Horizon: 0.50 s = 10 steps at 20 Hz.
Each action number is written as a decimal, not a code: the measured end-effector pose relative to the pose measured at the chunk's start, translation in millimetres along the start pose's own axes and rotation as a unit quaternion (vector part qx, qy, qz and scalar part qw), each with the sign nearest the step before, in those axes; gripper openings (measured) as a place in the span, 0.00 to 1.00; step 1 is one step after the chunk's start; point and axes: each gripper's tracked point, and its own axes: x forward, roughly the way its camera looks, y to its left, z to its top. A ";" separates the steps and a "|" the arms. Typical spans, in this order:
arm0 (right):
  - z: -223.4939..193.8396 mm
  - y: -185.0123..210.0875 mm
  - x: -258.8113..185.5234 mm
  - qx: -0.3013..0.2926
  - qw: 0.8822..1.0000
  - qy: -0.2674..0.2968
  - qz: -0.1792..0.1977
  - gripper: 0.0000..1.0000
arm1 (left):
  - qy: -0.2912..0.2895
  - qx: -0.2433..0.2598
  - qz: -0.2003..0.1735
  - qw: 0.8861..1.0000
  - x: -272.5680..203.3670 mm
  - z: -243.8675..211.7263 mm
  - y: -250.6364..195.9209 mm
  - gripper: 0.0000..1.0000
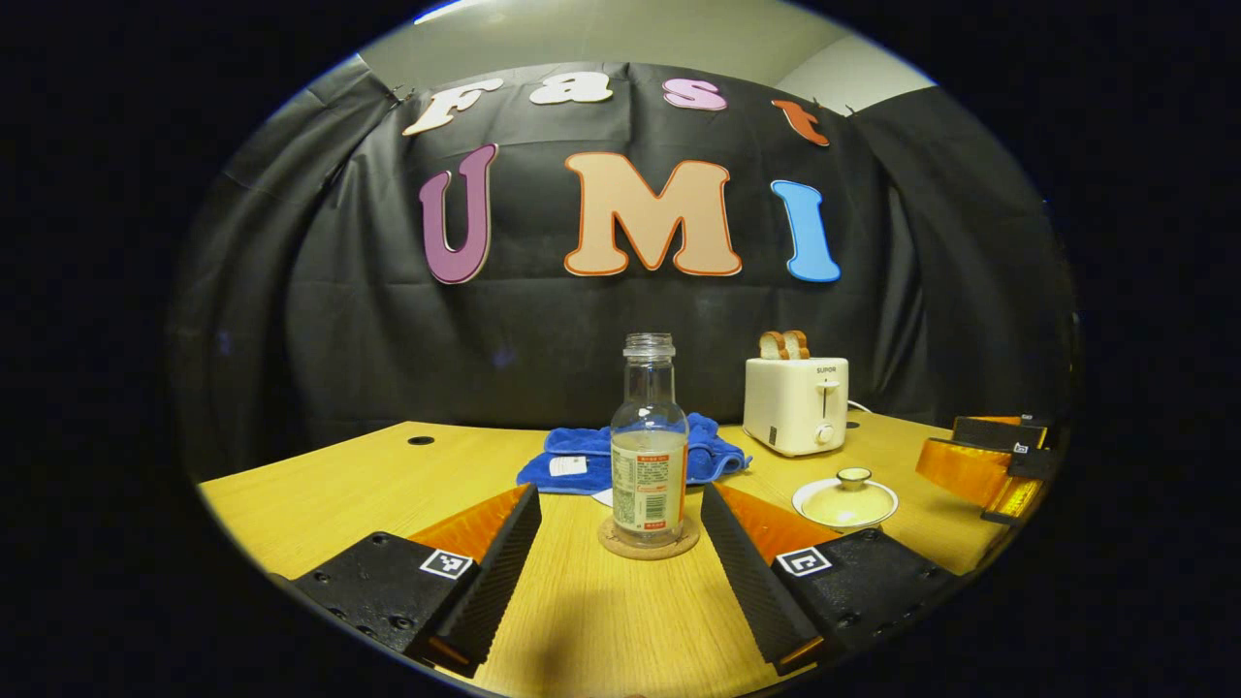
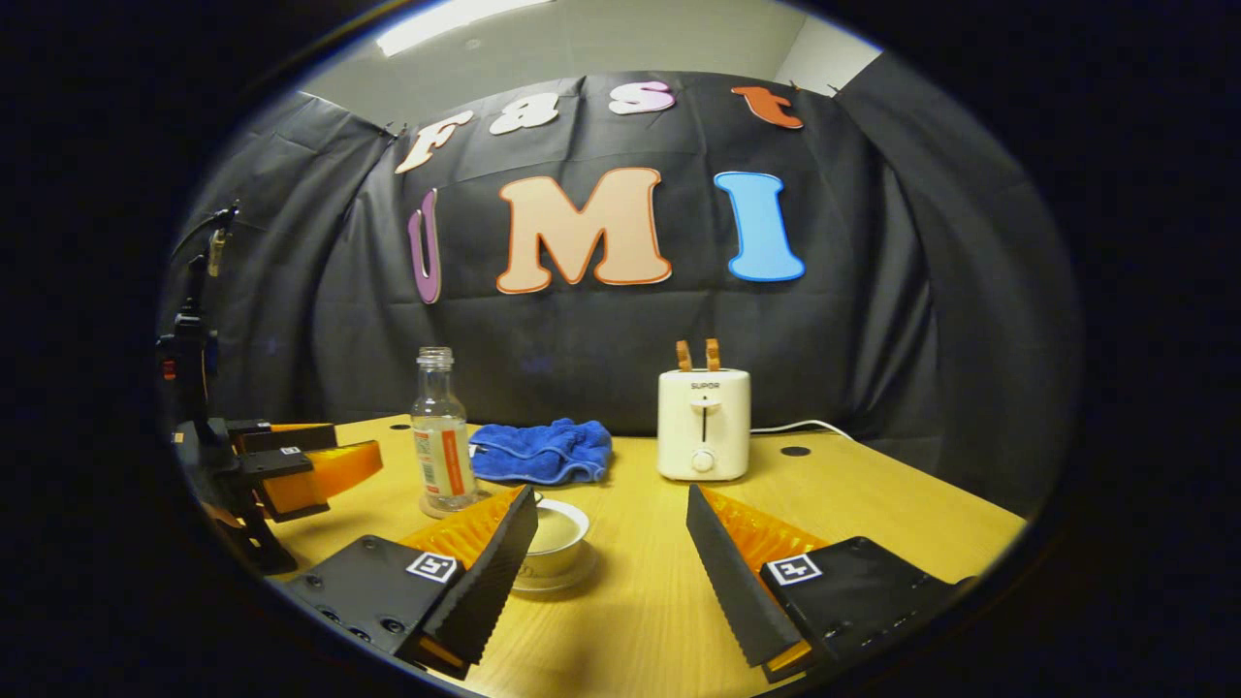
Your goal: Open the teacup lid with one hand, grasp the water bottle and pour water into the teacup with the other hand; after pouring, place the water bottle on the coaster and then close the teacup lid.
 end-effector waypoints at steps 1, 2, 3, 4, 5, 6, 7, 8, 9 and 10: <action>-0.9 -3.3 -0.8 -0.001 1.000 0.002 -0.006 0.99 | 0.000 0.000 0.003 1.000 -1.9 0.4 0.6 0.97; -0.8 -3.1 -2.5 -0.001 1.000 0.001 -0.007 0.98 | -0.001 0.000 0.006 1.000 -3.1 0.3 0.7 0.97; -0.6 -5.7 -3.3 -0.002 1.000 0.001 -0.013 0.98 | 0.001 0.001 0.013 1.000 -3.5 0.1 3.2 0.96; -0.5 -8.7 -3.3 -0.002 1.000 0.000 -0.019 0.98 | 0.002 0.000 0.021 1.000 -4.4 -0.3 7.1 0.97; -0.2 -10.5 -3.3 -0.002 1.000 0.000 -0.024 1.00 | 0.001 0.001 0.027 1.000 -4.6 -0.1 9.5 0.97; 0.0 -11.8 -3.8 -0.002 1.000 0.000 -0.027 0.98 | 0.001 0.000 0.028 1.000 -5.1 0.0 9.0 1.00; -0.4 -12.5 -4.1 -0.002 1.000 0.000 -0.030 0.98 | 0.001 0.001 0.028 1.000 -5.0 -0.3 8.1 0.97; -0.3 -12.6 -4.4 -0.002 1.000 0.000 -0.031 0.98 | 0.002 0.001 0.028 1.000 -4.8 -0.1 8.6 0.97; -0.1 -13.0 -4.5 -0.002 0.999 0.000 -0.032 0.98 | 0.001 0.000 0.028 1.000 -5.2 -0.6 9.0 0.97; -0.2 -13.0 -4.1 -0.002 0.999 0.000 -0.032 0.96 | 0.001 0.001 0.027 1.000 -5.0 0.5 9.0 0.97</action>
